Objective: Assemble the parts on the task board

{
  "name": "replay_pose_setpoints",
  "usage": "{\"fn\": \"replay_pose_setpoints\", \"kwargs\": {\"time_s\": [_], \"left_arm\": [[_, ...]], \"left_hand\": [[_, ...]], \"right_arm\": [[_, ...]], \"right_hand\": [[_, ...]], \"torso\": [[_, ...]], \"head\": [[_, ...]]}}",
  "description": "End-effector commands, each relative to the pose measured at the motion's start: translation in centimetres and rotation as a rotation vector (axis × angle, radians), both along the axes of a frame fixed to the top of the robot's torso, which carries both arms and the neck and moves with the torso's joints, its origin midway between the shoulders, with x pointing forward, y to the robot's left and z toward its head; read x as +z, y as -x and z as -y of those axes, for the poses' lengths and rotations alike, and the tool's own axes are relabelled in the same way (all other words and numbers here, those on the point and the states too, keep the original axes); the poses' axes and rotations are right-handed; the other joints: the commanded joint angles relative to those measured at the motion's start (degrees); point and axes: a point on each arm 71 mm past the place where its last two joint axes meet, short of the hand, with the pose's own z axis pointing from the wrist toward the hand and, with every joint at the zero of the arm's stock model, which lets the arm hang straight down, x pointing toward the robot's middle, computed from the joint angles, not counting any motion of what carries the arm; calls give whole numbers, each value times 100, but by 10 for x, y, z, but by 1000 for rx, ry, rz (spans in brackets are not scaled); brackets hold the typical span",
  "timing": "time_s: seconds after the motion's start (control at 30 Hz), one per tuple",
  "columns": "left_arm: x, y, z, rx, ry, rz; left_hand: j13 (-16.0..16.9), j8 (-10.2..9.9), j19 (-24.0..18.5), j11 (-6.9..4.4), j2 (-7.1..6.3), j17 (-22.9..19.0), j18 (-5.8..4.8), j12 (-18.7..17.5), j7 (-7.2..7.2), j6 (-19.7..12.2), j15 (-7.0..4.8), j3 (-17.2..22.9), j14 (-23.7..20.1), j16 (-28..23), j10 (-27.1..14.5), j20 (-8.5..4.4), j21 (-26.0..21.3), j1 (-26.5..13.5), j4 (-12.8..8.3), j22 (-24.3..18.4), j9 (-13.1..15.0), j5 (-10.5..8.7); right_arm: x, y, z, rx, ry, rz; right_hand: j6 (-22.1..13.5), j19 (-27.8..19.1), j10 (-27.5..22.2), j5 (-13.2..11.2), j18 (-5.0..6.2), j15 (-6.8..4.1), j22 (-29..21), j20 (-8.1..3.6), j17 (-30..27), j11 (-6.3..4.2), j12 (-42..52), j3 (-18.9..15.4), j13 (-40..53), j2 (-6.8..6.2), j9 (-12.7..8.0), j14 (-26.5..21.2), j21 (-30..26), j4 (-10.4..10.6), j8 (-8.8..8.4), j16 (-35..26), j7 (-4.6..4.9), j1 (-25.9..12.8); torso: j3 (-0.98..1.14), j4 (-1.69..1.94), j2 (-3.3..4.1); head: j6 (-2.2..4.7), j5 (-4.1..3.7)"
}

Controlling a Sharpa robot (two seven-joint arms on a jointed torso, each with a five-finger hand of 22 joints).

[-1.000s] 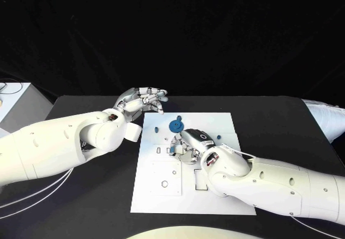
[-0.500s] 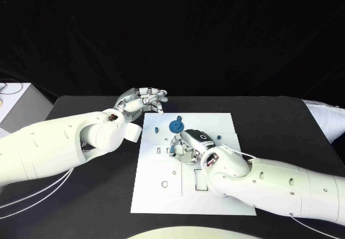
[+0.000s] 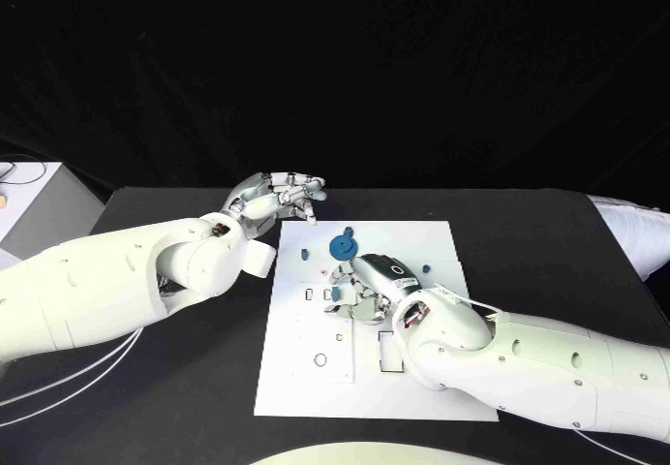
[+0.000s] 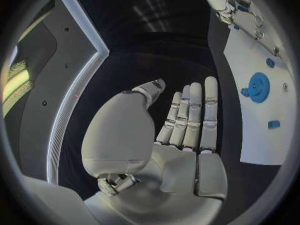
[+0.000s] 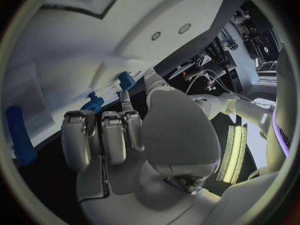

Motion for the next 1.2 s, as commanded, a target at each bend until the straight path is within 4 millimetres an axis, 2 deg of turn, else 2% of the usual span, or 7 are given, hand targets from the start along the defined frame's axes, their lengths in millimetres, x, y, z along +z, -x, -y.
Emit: {"fn": "replay_pose_setpoints", "kwargs": {"time_s": [0.03, 0.13, 0.17, 0.27, 0.4, 0.8, 1.2], "left_arm": [[-2, -1, 0, -14, -56, 0], [-5, -2, -2, -11, -111, -23], [-8, -3, -3, -13, -138, -42], [-14, -4, -7, -30, -231, -97], [-25, -3, -11, -81, -414, -185], [-40, 4, 3, -323, -910, -325], [-38, -11, 36, -385, -1102, -266]], "left_hand": [[179, 154, 76, -91, -27, 80, 95, 344, -12, 146, -73, -48, 200, 220, 233, -56, 160, -87, 21, 76, 69, -27], [719, 514, 331, -218, -28, 421, 85, 1225, -101, 254, -215, -261, 807, 835, 302, -199, 520, -195, 63, 248, 274, -6], [1294, 901, 395, -302, 46, 1276, 65, 2104, -163, 219, -312, -348, 1367, 1403, 35, -260, 733, -259, 151, 357, 504, 35], [1913, 1344, 1119, -367, 59, 2752, -83, 3130, -267, 75, -368, -244, 2322, 2129, -166, -348, 1462, -326, 259, 1421, 798, 52], [2295, 1736, 1684, -487, 66, 3702, -222, 3800, -383, 83, -471, -144, 2899, 2484, -151, -442, 1969, -570, 545, 2222, 1080, 65], [2473, 2055, 1851, -539, 10, 3971, -271, 4088, -449, 22, -528, 156, 3054, 2536, -184, -507, 2150, -967, 928, 2496, 1404, 47], [2522, 2217, 1867, -538, 25, 4040, -279, 4161, -459, -27, -526, -230, 3076, 2533, -211, -503, 2170, -1524, 935, 2537, 1632, 26]], "right_arm": [[9, 4, 2, 20, -85, 31], [17, 5, 8, 32, -143, 27], [21, 3, 11, 41, -165, 26], [31, -4, 20, 54, -216, 6], [46, -20, 41, 24, -288, -65], [85, -71, 107, -138, -330, -46], [93, -89, 134, -236, -341, -46]], "right_hand": [[-30, 354, 160, 41, -11, 49, 1202, 50, 1508, 54, -25, -91, 1052, 38, -11, 598, -16, 9, -34, 19, 3, 70], [-29, 336, 153, 161, -2, 52, 1181, 53, 1508, 56, -33, -122, 1045, 100, -19, 598, -49, -4, -42, 19, 6, 176], [70, 282, 154, 522, 24, 41, 1116, 47, 1508, 39, -29, -25, 1050, 194, 0, 598, -147, -50, 10, 19, -13, 364], [172, 234, 122, 793, 46, 14, 1060, 26, 1504, 8, -64, 111, 1024, 262, 22, 597, -235, -79, 76, 18, -44, 528], [175, 230, 111, 795, 48, 10, 1056, 21, 1508, 6, -74, 169, 1016, 291, 25, 598, -243, -78, 83, 19, -44, 564], [161, 238, 106, 784, 43, 13, 1067, 17, 1508, 13, -76, 314, 1017, 283, 27, 598, -237, -51, 89, 19, -34, 567], [130, 216, 74, 728, 54, 19, 1041, 21, 1508, 22, -113, 313, 986, 252, 24, 598, -280, -23, 79, 19, -25, 500]], "torso": [[3, -8, -22], [7, -11, -46], [11, -17, -70], [17, -40, -110], [35, -22, -180], [71, 2, -290], [110, 14, -292]], "head": [[12, 27], [26, 14], [23, 9], [22, -8], [-13, -12], [-99, 14], [-150, 47]]}}
